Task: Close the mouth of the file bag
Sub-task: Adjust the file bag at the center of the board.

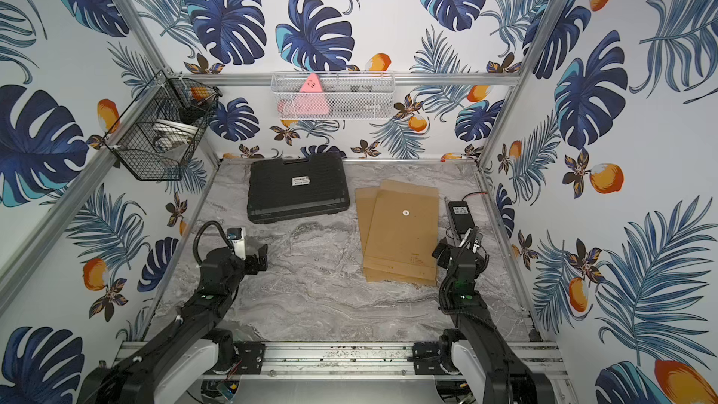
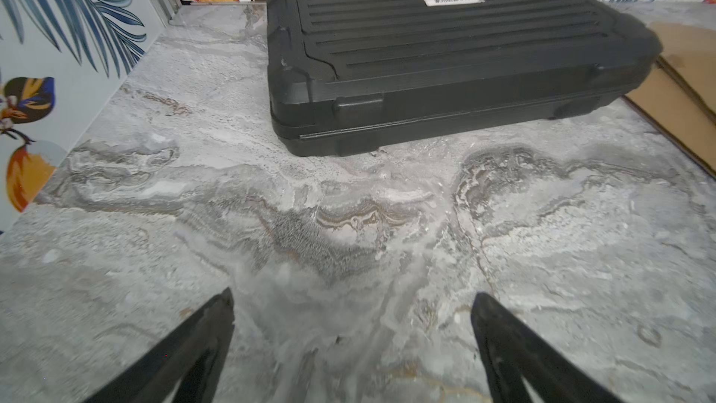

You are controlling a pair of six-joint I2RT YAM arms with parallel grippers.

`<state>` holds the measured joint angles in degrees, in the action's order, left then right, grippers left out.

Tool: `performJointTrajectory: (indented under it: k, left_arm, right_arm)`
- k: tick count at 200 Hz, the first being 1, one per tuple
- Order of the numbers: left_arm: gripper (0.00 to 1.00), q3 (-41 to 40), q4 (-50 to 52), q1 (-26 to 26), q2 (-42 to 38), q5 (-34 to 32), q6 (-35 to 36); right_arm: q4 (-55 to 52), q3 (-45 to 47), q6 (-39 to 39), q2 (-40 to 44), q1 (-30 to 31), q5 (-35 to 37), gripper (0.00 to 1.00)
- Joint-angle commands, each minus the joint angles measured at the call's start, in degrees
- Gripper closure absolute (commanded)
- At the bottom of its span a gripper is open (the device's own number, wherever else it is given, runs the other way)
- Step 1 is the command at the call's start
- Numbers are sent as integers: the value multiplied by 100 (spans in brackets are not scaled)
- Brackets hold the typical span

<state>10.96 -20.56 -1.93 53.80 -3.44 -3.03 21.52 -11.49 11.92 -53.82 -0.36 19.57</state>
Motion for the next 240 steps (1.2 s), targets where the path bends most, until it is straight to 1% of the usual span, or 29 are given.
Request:
performJointTrajectory:
  k: [1,32,48,58,104,108,141,155,176,184,187,198,213,226,240]
  left_arm:
    - [1,1037,-3701,-149,4066,-197,403]
    - [1,1052,-3753,-59,4094,-75,371]
    - [1,1040,-3770,67,4077,144,304]
    - [1,1024,-3737,85,4059,162,304]
    - [1,854,-4076,263,4060,756,215]
    - [1,836,-4153,410,4080,792,197]
    - [1,798,-4215,466,4078,872,186]
    - [1,857,-4132,446,4097,820,192]
    - [1,969,-3896,325,4065,445,283]
    - [1,954,-3888,320,4009,358,263]
    - [1,952,-3851,192,3966,313,255]
    - [1,992,-3577,160,3733,170,228]
    - [1,1188,-2855,33,3311,-16,312]
    - [1,1377,-2270,-114,2968,-222,405]
    - [1,1425,-2087,-263,2601,-449,400]
  right_arm:
    - [3617,-1079,-511,-4149,106,-8,0]
    - [3655,-1080,-523,-4168,106,-27,0]
    - [3501,-1103,-502,-4114,100,-62,0]
    - [3658,-1073,-530,-4167,98,-85,0]
    - [3561,-1095,-507,-4142,89,-122,0]
    - [3569,-1094,-507,-4143,89,-121,0]
    - [3596,-1088,-515,-4148,80,-129,0]
    - [3589,-1097,-516,-4148,80,-125,0]
    - [3649,-1059,-554,-4141,100,-98,0]
    - [3721,-1035,-628,-4087,201,100,0]
    - [3681,-1022,-645,-4065,251,163,0]
    - [3934,-861,-703,-4021,308,149,0]
    - [4456,-684,-838,-4100,403,213,0]
    - [4442,-637,-832,-4050,424,214,0]
    - [4538,-618,-858,-4081,432,221,0]
